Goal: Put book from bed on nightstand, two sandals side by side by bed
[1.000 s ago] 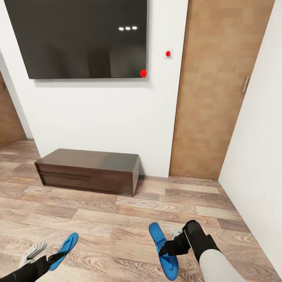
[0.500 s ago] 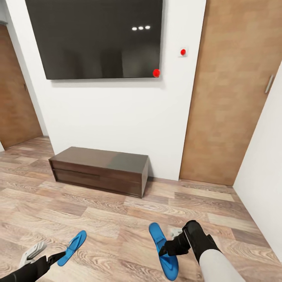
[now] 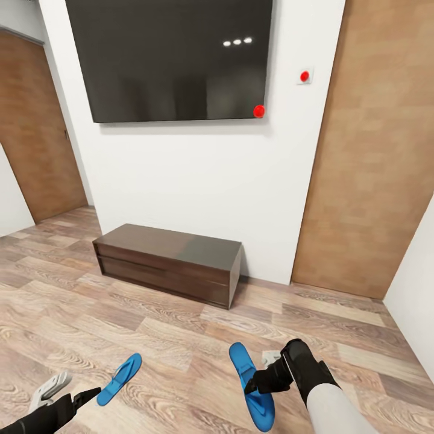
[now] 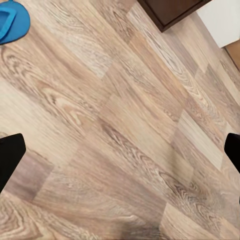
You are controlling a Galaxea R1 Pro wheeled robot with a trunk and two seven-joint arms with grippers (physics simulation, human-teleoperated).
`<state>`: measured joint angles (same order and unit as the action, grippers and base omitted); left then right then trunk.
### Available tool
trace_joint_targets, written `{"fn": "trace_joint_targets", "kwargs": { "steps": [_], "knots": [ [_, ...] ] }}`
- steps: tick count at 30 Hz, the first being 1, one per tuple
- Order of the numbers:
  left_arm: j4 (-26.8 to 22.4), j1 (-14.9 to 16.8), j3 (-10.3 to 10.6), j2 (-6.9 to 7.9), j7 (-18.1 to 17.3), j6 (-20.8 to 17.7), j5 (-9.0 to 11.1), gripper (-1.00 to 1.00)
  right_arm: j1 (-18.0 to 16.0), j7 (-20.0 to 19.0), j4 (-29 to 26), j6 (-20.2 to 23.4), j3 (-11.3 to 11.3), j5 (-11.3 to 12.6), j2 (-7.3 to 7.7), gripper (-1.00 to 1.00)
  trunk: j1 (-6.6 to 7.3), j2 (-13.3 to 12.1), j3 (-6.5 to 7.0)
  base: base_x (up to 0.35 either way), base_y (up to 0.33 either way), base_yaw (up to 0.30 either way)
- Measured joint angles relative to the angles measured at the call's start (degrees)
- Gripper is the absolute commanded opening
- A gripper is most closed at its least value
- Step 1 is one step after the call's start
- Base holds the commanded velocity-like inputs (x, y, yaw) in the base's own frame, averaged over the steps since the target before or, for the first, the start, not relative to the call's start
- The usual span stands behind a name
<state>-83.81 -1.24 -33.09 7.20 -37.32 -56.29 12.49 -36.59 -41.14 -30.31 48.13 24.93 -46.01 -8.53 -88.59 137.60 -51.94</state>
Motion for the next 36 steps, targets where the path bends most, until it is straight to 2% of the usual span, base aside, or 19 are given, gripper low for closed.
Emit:
{"fn": "trace_joint_targets", "kwargs": {
  "steps": [36],
  "knots": [
    [0.45,0.0,-0.2,0.06,-0.08,0.09,0.07,1.0,0.01,0.05,0.0,0.0,-0.01,0.0,-0.07,-1.0,0.0,0.0,0.0,0.104,-0.091,0.179]
  ]
}}
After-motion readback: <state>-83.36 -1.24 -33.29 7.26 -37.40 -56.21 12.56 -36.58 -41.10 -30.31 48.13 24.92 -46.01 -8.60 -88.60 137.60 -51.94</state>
